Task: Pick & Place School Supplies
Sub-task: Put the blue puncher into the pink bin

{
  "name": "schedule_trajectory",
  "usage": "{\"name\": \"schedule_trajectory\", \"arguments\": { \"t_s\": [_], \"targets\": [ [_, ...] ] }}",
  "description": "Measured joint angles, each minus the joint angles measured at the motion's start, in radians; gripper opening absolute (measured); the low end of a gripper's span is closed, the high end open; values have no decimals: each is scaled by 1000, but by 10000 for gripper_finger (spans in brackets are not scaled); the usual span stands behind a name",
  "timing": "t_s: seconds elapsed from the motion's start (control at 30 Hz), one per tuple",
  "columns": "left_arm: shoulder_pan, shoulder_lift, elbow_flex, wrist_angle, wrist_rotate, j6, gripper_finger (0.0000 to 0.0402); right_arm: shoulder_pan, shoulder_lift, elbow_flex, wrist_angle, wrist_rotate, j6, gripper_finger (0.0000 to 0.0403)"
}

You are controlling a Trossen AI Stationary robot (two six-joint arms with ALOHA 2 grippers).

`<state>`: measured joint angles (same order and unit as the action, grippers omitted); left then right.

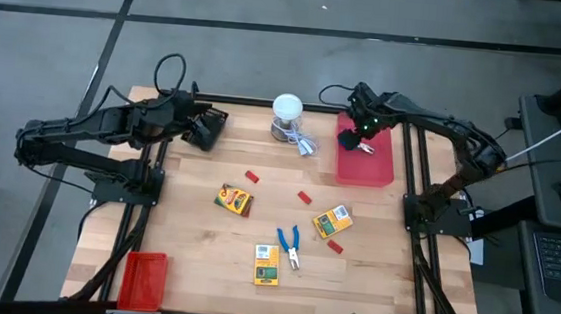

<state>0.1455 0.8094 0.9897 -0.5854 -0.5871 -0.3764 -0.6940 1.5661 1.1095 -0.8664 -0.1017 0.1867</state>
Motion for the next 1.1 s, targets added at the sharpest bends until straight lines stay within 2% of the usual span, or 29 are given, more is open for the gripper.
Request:
{"name": "schedule_trajectory", "arguments": {
  "t_s": [0.13, 0.23, 0.33, 0.43, 0.57, 0.73, 0.9, 1.0, 1.1],
  "targets": [
    [0, -16, 0, 99, -10, 76, 210, 161, -159, 0, -54, -102, 172, 213],
    [0, -36, 0, 130, -17, 128, 210, 336, -269, 1, -31, -154, 378, 201],
    [1, -53, 0, 129, -34, 148, 210, 532, -330, 1, 29, -153, 602, 193],
    [1, -64, 0, 126, -35, 174, 210, 684, -333, 2, 94, -95, 815, 186],
    [1, -75, 0, 126, -16, 181, 210, 817, -258, 2, 231, -6, 1023, 177],
    [1, -96, 1, 133, 66, 177, 210, 897, -89, 53, 314, 74, 1190, 163],
    [1, -135, 0, 135, 140, 176, 210, 951, 108, 211, 190, 152, 1260, 147],
    [1, -160, 0, 133, 170, 200, 210, 976, 227, 312, 72, 165, 1286, 142],
    [1, -184, 0, 130, 187, 216, 210, 1004, 322, 386, 41, 168, 1298, 143]
  ]
}}
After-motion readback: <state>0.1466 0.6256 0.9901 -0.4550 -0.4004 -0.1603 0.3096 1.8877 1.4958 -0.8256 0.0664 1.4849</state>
